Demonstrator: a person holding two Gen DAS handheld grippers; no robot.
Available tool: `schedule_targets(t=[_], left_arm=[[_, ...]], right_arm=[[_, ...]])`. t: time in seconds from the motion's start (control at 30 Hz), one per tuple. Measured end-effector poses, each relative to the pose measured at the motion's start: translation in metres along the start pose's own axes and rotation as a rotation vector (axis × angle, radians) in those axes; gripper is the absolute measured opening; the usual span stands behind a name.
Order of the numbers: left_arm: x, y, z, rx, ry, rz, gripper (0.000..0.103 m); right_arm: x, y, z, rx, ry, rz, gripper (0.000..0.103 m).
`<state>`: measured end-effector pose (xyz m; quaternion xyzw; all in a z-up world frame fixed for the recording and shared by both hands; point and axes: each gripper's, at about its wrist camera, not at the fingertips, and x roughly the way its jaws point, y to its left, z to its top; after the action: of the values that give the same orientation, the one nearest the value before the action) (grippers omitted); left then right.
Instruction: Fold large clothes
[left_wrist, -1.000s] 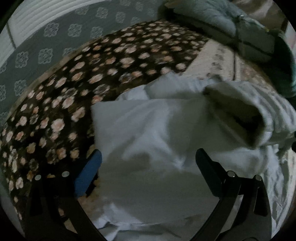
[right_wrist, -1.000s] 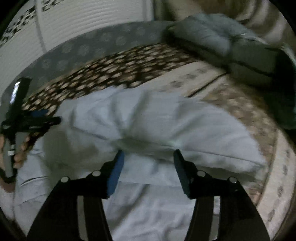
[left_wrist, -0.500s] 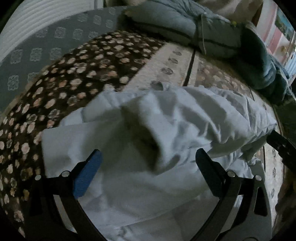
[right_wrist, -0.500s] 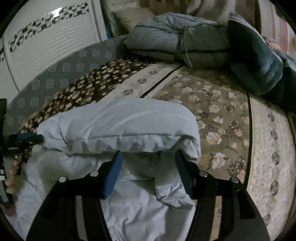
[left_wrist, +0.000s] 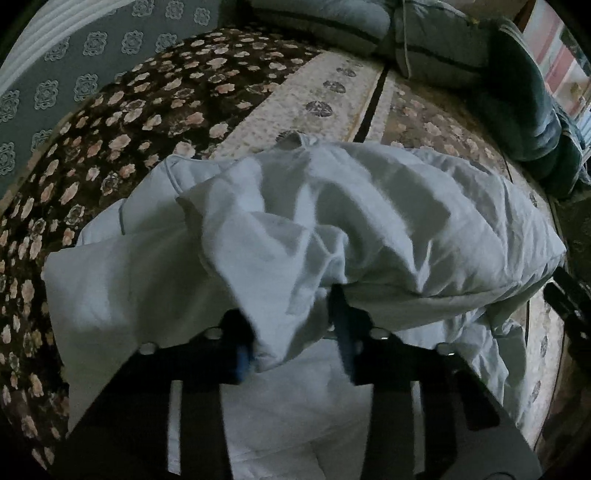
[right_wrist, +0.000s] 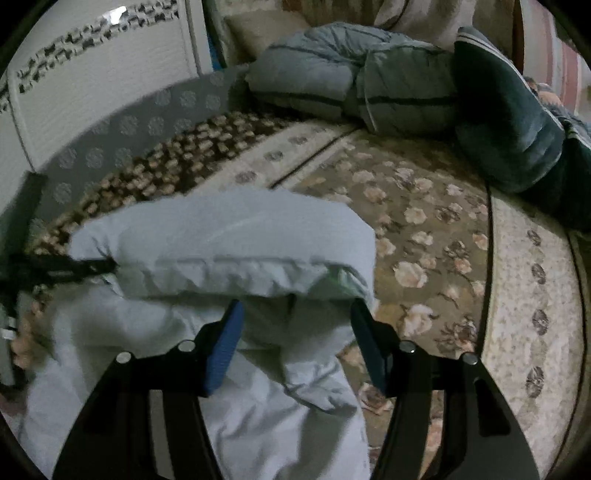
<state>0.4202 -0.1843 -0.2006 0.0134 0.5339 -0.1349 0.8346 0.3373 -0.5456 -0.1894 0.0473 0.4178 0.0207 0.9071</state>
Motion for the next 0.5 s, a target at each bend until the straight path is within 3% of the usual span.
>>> schedule_targets(t=[0.17,0.23,0.27,0.3,0.5], left_arm=[[-0.012,0.015,-0.003,-0.011,-0.025,-0.018,0.019],[-0.021,0.023,-0.003,-0.02,-0.039,-0.025,0.015],[-0.026,0.027,-0.004,-0.025,-0.047,-0.028,0.015],[-0.033,0.033,-0.005,-0.037,-0.062,-0.027,0.014],[-0.077,0.073,-0.02,-0.091,-0.145,0.016,0.012]], right_arm=[[0.013,0.0,0.006,0.054,-0.004,-0.011,0.059],[0.016,0.002,0.011,0.072,-0.007,0.003,0.043],[0.017,0.003,0.013,0.084,-0.007,0.017,0.022],[0.018,0.004,0.015,0.098,-0.005,0.025,0.009],[0.011,0.054,0.025,0.014,-0.031,0.053,0.006]])
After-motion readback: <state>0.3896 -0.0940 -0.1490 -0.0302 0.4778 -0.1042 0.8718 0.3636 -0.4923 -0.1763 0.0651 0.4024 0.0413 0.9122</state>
